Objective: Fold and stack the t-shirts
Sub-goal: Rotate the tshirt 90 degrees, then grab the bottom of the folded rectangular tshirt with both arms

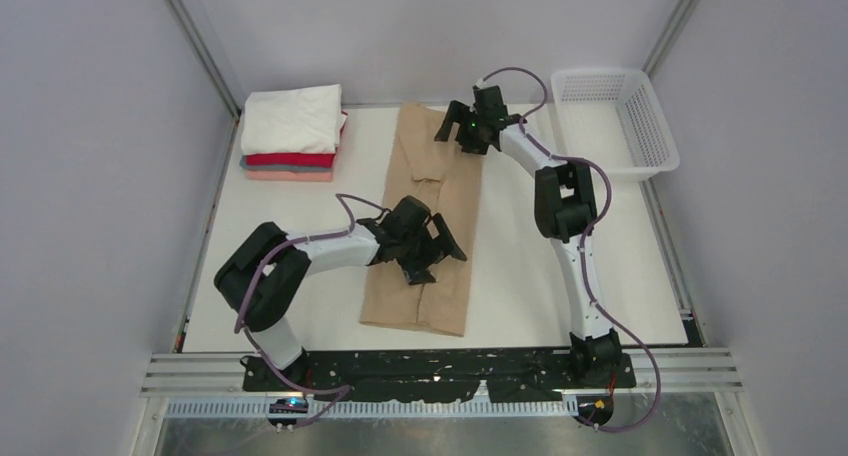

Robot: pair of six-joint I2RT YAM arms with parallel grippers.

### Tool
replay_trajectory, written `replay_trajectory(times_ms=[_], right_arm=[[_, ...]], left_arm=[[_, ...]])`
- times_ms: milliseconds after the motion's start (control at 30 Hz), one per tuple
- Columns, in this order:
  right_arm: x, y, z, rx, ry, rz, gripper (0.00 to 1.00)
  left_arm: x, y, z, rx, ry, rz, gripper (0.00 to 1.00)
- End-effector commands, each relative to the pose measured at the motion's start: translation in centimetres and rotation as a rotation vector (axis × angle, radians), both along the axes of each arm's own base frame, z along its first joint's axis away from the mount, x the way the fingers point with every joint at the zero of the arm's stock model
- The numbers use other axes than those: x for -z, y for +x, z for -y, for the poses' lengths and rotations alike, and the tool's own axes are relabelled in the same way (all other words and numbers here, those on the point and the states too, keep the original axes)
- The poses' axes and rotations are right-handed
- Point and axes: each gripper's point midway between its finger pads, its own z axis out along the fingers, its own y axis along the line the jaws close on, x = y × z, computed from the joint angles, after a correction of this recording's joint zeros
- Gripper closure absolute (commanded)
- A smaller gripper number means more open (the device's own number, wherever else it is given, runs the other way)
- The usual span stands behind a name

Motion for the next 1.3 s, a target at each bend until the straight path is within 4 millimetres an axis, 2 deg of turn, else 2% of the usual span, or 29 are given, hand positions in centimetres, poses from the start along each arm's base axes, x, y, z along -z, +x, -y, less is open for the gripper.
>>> replay_trajectory(times_ms=[0, 33, 100, 133, 167, 200, 233, 267, 300, 333, 367, 433, 467, 500, 533, 567, 600, 633, 667, 700, 733, 767, 800, 833, 900, 967, 1033, 1167, 1267], right_arm=[[-0.6, 1.1, -2.9, -0.015, 0.136, -0.012, 0.05], [-1.2, 1.5, -3.1, -0.018, 0.147, 0.005, 0.05], [-4.1, 2.2, -3.4, -0.036, 0.148, 0.073, 0.05], [-5.5, 2.4, -3.2, -0.054, 0.125, 0.106, 0.05], [-7.7, 2.3, -3.2, -0.066, 0.117, 0.142, 0.05], [-8.3, 2.0, -2.7, -0.08, 0.078, 0.158, 0.05], [-11.6, 1.5, -2.4, -0.086, 0.071, 0.21, 0.05], [-13.7, 0.5, -1.5, -0.09, 0.027, 0.249, 0.05], [-14.6, 0.0, -0.9, -0.085, 0.003, 0.264, 0.05], [-16.0, -1.4, 0.3, -0.073, -0.042, 0.282, 0.05], [-16.2, -2.2, 0.9, -0.074, -0.071, 0.29, 0.05], [-17.1, -5.0, 2.6, -0.056, -0.12, 0.294, 0.05], [-17.0, -7.5, 3.5, -0.052, -0.148, 0.279, 0.05], [-14.1, -9.7, 4.4, -0.057, -0.189, 0.213, 0.05], [-15.8, -11.7, 4.8, -0.041, -0.203, 0.242, 0.05], [-12.6, -14.2, 5.4, -0.053, -0.239, 0.174, 0.05], [-14.1, -16.5, 5.2, -0.058, -0.244, 0.208, 0.05], [-10.7, -19.3, 5.7, -0.075, -0.284, 0.137, 0.05], [-11.7, -21.6, 4.9, -0.105, -0.283, 0.166, 0.05], [-8.9, -24.5, 5.1, -0.146, -0.309, 0.1, 0.05], [-9.3, -26.9, 3.9, -0.205, -0.301, 0.118, 0.05], [-7.0, -29.4, 4.3, -0.233, -0.326, 0.056, 0.05], [-7.4, -31.6, 3.2, -0.283, -0.312, 0.068, 0.05], [-6.3, -34.5, 2.7, -0.332, -0.309, 0.041, 0.05], [-5.1, -38.1, 1.9, -0.376, -0.286, 0.012, 0.05], [-4.0, -41.0, 1.2, -0.393, -0.236, -0.04, 0.05], [-3.3, -43.0, 0.5, -0.4, -0.186, -0.069, 0.05], [-2.1, -45.5, -0.5, -0.427, -0.178, -0.084, 0.02], [-1.1, -46.5, -0.6, -0.426, -0.219, -0.089, 0.01]], left_arm=[[2.0, -0.4, 0.9, -0.06, 0.066, -0.06, 0.01], [1.7, -0.6, 1.2, -0.05, 0.06, -0.061, 0.01], [0.4, -1.0, 1.7, -0.013, 0.061, -0.022, 0.01], [-0.8, -1.0, 1.9, 0.007, 0.065, 0.015, 0.01], [-1.8, -1.0, 1.6, 0.029, 0.095, 0.056, 0.01], [-3.1, -1.1, 1.3, 0.05, 0.118, 0.097, 0.01], [-5.2, -1.1, 0.9, 0.063, 0.13, 0.154, 0.01], [-6.3, -1.3, 0.0, 0.07, 0.161, 0.192, 0.01], [-7.4, -1.3, -1.1, 0.064, 0.188, 0.23, 0.01], [-7.7, -1.7, -2.5, 0.058, 0.224, 0.251, 0.01], [-8.2, -2.0, -4.0, 0.046, 0.253, 0.275, 0.01], [-8.3, -3.0, -7.6, 0.019, 0.336, 0.304, 0.01], [-8.2, -3.7, -9.5, 0.021, 0.382, 0.314, 0.01], [-7.7, -4.4, -11.3, 0.02, 0.432, 0.312, 0.01], [-7.3, -5.0, -12.8, 0.021, 0.467, 0.312, 0.01], [-6.8, -5.6, -14.2, 0.027, 0.494, 0.304, 0.01], [-6.3, -6.3, -15.4, 0.021, 0.509, 0.286, 0.01], [-5.8, -6.8, -16.1, 0.03, 0.505, 0.281, 0.01], [-5.1, -7.5, -16.6, 0.05, 0.49, 0.264, 0.01], [-4.7, -7.8, -16.9, 0.056, 0.466, 0.263, 0.01], [-4.2, -8.1, -16.9, 0.07, 0.425, 0.269, 0.01], [-3.5, -8.2, -17.0, 0.066, 0.392, 0.266, 0.01], [-3.0, -8.2, -16.8, 0.071, 0.355, 0.272, 0.01], [-2.3, -8.3, -16.7, 0.08, 0.323, 0.269, 0.01], [-1.3, -8.5, -16.2, 0.097, 0.258, 0.255, 0.03], [-1.1, -8.6, -15.5, 0.137, 0.225, 0.247, 0.08], [-0.5, -9.2, -15.3, 0.185, 0.226, 0.215, 0.14], [1.6, -10.1, -15.6, 0.215, 0.253, 0.144, 0.35], [2.9, -10.8, -16.3, 0.228, 0.281, 0.113, 0.47]])
